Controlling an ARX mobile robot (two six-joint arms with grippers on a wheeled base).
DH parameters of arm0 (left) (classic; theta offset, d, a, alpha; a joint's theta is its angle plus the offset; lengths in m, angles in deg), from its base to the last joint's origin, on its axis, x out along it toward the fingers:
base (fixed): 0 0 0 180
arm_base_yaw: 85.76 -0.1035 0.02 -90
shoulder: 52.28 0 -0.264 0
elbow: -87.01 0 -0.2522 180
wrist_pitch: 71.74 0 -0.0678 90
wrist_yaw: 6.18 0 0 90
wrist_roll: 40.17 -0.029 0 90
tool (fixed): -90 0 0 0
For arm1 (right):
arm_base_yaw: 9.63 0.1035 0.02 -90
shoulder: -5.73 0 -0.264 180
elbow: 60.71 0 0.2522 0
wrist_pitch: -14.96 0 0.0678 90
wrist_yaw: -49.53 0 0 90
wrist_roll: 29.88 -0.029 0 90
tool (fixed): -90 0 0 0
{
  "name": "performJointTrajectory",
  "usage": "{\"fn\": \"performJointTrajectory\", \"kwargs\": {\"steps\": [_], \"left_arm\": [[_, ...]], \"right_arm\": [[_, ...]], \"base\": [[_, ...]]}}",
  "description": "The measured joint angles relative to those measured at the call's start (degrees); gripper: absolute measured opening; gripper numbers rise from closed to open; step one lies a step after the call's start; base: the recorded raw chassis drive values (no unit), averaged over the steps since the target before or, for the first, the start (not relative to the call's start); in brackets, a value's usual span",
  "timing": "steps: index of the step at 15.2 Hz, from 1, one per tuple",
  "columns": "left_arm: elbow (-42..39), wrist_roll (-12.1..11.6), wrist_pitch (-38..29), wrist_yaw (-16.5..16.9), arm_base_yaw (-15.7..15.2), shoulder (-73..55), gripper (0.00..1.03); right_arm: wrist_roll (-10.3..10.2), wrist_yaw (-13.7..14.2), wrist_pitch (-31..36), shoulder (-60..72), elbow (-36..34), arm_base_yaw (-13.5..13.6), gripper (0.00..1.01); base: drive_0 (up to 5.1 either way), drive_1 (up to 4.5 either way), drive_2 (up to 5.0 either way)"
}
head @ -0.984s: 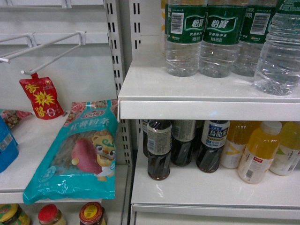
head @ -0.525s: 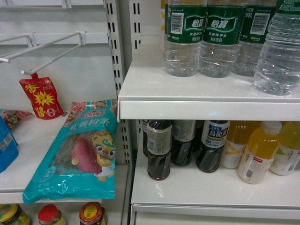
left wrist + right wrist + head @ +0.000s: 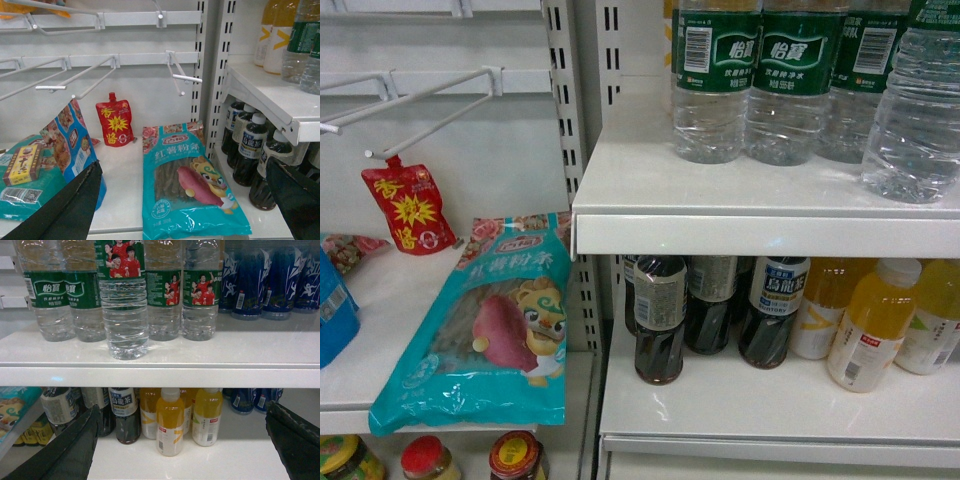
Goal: Move water from second to third shelf
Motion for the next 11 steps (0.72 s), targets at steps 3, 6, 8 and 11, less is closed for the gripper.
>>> {"fn": "performJointTrajectory", "kwargs": {"steps": [3,6,8,11], "left_arm": [[0.00,0.00,-0.13,0.00,0.00,0.00,0.98],[0.00,0.00,-0.04,-0.04,0.00,0.00,0.98],[0.00,0.00,0.00,-0.02,0.00,0.00,0.98],[0.00,-0.02,0.00,0.00,0.00,0.00,0.98]], "right_arm": [[0.00,0.00,0.13,0.00,0.00,0.00,0.98],[0.02,0.02,0.02,0.00,0.00,0.00,0.98],[0.04,-0.02,0.02,0.00,0.00,0.00,0.98],[0.00,0.00,-0.02,0.00,0.00,0.00,0.98]], "base": [[0.0,0.00,0.0],[0.0,0.00,0.0],[0.0,0.00,0.0],[0.0,0.00,0.0]]}}
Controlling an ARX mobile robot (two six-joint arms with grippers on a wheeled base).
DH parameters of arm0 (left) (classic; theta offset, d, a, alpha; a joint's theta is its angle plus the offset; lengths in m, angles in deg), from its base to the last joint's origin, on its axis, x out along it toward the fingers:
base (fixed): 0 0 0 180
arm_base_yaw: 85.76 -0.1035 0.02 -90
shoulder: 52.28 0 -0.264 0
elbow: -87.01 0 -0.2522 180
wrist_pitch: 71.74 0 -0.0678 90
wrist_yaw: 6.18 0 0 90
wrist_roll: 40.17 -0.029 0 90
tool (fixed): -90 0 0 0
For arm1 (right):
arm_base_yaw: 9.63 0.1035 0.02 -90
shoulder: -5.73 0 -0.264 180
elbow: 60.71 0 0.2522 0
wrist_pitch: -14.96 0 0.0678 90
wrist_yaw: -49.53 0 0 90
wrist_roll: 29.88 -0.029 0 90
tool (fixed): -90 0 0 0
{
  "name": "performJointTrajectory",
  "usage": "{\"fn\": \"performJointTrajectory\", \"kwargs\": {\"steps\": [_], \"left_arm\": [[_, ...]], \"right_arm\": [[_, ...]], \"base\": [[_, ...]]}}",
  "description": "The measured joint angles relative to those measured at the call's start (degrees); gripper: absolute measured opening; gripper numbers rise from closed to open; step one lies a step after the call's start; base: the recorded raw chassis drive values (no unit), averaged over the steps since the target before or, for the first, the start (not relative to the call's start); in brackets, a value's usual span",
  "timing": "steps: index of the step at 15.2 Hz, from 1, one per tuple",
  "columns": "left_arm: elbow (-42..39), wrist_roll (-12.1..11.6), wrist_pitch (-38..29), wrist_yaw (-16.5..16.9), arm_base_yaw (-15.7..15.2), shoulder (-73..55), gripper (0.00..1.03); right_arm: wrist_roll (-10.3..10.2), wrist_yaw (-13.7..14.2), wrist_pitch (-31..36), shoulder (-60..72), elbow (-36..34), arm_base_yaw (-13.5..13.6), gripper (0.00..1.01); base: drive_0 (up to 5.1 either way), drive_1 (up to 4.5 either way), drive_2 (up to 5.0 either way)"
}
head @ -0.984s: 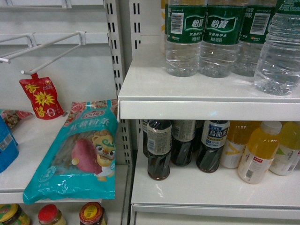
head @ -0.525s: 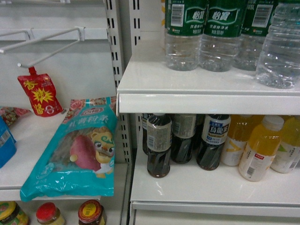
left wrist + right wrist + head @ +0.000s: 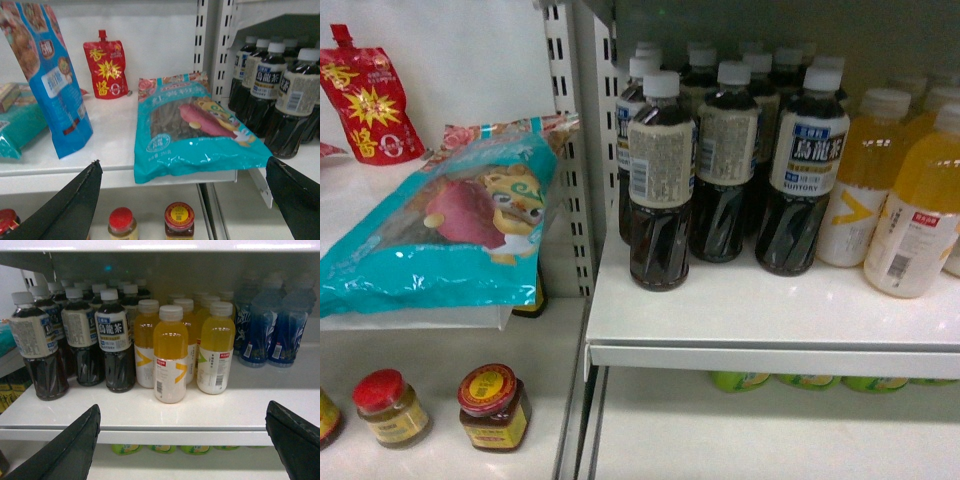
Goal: Move water from second to third shelf
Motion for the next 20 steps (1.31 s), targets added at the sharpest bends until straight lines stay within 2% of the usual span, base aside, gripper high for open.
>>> {"fn": "performJointTrajectory", "kwargs": {"steps": [20], "left_arm": [[0.00,0.00,0.13,0.02,0.00,0.00,0.98]], "right_arm": [[0.00,0.00,-0.09,0.00,0.00,0.00,0.98]], "base": [[0.0,0.00,0.0]]}}
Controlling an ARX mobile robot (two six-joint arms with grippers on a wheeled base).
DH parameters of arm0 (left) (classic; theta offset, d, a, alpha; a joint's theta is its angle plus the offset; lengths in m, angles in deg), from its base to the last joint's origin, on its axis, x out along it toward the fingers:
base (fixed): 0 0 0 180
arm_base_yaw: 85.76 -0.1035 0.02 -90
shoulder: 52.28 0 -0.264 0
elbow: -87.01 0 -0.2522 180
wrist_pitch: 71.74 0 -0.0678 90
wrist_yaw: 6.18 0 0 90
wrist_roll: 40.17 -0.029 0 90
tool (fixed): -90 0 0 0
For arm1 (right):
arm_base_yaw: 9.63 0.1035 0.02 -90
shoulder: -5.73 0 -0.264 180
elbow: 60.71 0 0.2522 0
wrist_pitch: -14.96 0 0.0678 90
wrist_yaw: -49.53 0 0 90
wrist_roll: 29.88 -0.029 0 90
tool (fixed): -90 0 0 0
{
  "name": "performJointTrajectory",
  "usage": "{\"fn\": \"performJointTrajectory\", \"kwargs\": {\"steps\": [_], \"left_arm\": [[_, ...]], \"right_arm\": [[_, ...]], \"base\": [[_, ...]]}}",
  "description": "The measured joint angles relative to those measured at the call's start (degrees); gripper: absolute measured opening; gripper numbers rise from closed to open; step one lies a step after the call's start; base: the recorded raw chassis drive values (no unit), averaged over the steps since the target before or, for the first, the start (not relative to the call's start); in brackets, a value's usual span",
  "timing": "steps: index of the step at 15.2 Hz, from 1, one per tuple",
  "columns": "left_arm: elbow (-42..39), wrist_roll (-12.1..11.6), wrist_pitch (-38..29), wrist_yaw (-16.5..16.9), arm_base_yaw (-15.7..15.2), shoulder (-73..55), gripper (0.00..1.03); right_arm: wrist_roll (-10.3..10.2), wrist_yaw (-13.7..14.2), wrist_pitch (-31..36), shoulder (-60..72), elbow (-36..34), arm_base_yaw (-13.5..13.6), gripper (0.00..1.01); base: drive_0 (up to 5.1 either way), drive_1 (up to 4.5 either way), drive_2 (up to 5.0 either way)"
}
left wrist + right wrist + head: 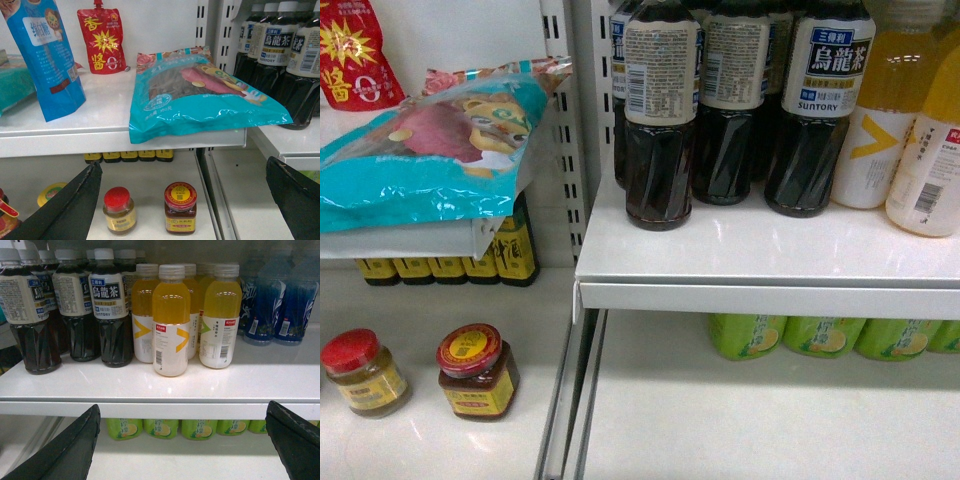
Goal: Move water from second to third shelf
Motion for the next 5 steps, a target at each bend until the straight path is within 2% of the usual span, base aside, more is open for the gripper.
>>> {"fn": "performJointTrajectory", "kwargs": {"steps": [5], "left_arm": [[0.00,0.00,0.00,0.00,0.00,0.00,0.98]], "right_arm": [[0.00,0.00,0.00,0.00,0.00,0.00,0.98]], "base": [[0.0,0.00,0.0]]}}
